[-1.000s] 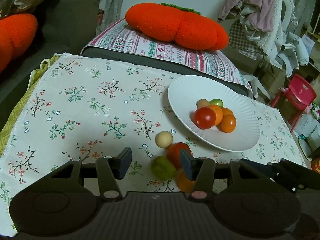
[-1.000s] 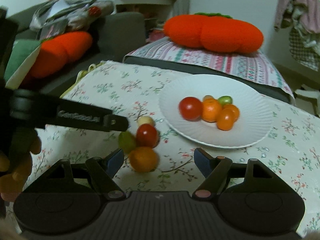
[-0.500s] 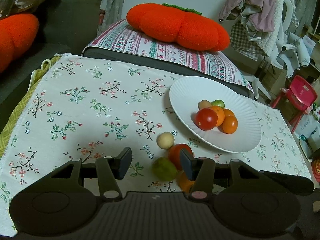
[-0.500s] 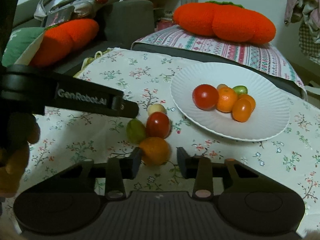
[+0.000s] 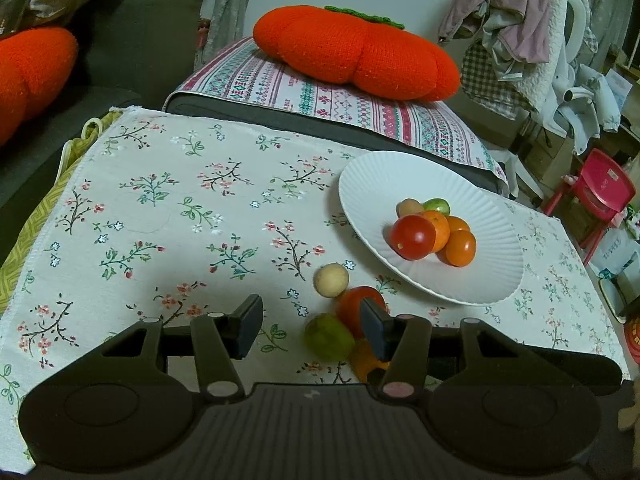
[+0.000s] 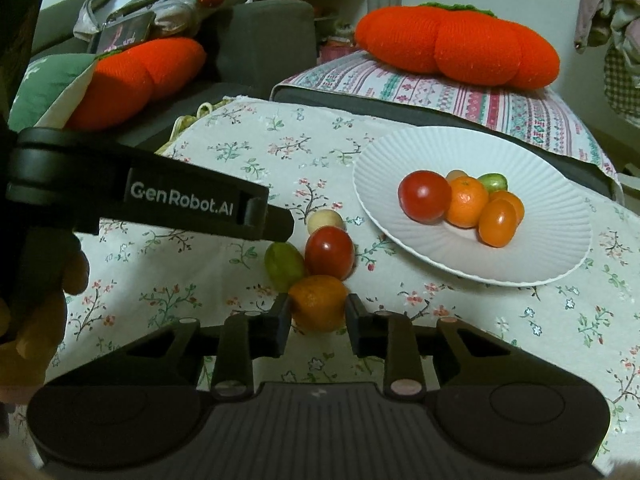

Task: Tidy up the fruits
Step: 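Withdraw both open tools from the plate toward the fruit on the cloth, then grasp a red tomato with the left tool while the right tool grasps the mandarin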

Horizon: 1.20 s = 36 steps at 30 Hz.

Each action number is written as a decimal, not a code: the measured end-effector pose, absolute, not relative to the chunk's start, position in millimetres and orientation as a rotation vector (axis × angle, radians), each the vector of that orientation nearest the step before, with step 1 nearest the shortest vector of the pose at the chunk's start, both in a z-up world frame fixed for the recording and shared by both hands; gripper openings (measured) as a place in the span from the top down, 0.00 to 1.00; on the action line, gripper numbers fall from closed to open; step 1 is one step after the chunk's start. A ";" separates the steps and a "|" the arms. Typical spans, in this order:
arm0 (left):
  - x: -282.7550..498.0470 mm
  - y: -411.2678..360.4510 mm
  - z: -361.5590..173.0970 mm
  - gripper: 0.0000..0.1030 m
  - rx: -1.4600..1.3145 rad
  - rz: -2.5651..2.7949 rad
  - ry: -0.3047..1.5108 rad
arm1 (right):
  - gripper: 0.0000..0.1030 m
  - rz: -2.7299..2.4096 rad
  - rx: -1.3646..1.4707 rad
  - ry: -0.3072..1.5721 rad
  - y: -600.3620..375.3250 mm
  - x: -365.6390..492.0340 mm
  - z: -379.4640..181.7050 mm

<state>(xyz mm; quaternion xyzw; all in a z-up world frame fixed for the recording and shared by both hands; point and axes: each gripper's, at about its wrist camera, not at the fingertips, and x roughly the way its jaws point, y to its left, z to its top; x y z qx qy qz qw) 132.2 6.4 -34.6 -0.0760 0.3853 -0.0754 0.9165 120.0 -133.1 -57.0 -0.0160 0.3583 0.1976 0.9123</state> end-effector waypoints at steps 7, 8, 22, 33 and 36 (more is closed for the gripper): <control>134.3 7.0 -39.1 0.64 -0.159 -0.154 0.798 | 0.80 0.399 0.014 0.759 -141.6 120.2 -50.2; 134.5 7.4 -39.4 0.64 -0.162 -0.156 0.798 | 0.80 0.397 0.023 0.759 -144.7 119.2 -48.7; 138.6 7.1 -44.3 0.62 -0.174 -0.184 0.793 | 0.69 0.429 0.013 0.775 -142.5 120.8 -61.1; 149.2 -18.9 -57.1 0.62 -0.074 -0.252 0.776 | 0.72 0.385 0.012 0.786 -147.3 119.4 -55.7; 153.5 -26.6 -64.7 0.65 -0.026 -0.254 0.775 | 0.72 0.371 0.007 0.795 -148.3 117.0 -56.4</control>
